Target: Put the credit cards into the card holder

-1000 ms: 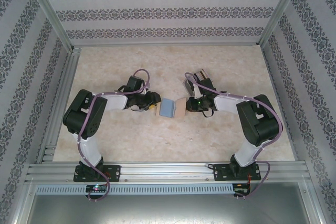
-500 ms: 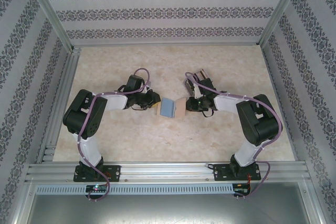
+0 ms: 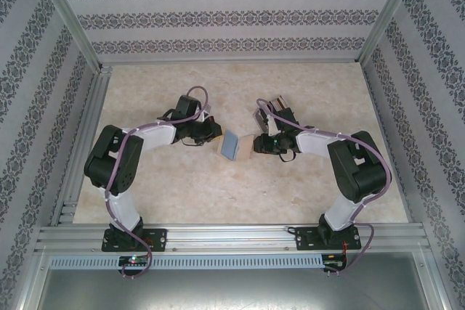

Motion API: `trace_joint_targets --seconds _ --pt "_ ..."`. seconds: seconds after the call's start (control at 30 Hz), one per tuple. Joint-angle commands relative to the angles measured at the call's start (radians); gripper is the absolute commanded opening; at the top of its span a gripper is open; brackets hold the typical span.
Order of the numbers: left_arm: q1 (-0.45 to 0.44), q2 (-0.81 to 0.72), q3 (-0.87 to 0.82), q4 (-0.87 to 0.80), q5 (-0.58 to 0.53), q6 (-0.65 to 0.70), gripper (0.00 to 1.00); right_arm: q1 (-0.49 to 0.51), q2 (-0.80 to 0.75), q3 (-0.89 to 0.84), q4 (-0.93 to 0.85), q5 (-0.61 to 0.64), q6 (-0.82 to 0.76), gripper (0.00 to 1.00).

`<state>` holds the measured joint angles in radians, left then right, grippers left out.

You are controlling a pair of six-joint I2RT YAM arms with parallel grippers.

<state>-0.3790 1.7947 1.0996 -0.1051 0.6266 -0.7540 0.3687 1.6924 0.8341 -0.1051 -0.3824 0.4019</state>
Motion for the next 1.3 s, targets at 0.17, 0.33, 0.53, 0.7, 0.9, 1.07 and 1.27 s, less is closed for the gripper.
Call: trace_joint_targets --seconds 0.17,0.33,0.53,0.7,0.9,1.07,1.27 --pt "-0.016 -0.104 0.182 -0.449 -0.210 0.219 0.00 -0.034 -0.136 0.016 -0.067 -0.029 -0.004 0.40" --pt "-0.049 -0.066 0.250 -0.543 -0.264 0.233 0.00 -0.027 -0.157 0.058 -0.081 -0.093 0.009 0.41" --pt "-0.068 -0.037 0.266 -0.536 -0.276 0.234 0.00 0.015 -0.138 0.092 -0.084 -0.115 -0.001 0.41" --pt "-0.058 -0.037 0.166 -0.402 -0.239 0.166 0.00 0.022 -0.121 0.093 -0.068 -0.151 0.012 0.41" --pt "-0.042 -0.056 0.053 -0.241 -0.202 0.075 0.00 -0.036 -0.147 0.083 -0.057 -0.133 0.032 0.41" --pt "-0.022 -0.070 -0.014 -0.157 -0.165 0.018 0.00 -0.115 -0.162 0.096 -0.050 -0.153 0.048 0.41" --pt "0.002 -0.108 -0.112 -0.032 -0.160 -0.066 0.00 -0.044 -0.115 0.165 -0.078 -0.231 0.025 0.42"
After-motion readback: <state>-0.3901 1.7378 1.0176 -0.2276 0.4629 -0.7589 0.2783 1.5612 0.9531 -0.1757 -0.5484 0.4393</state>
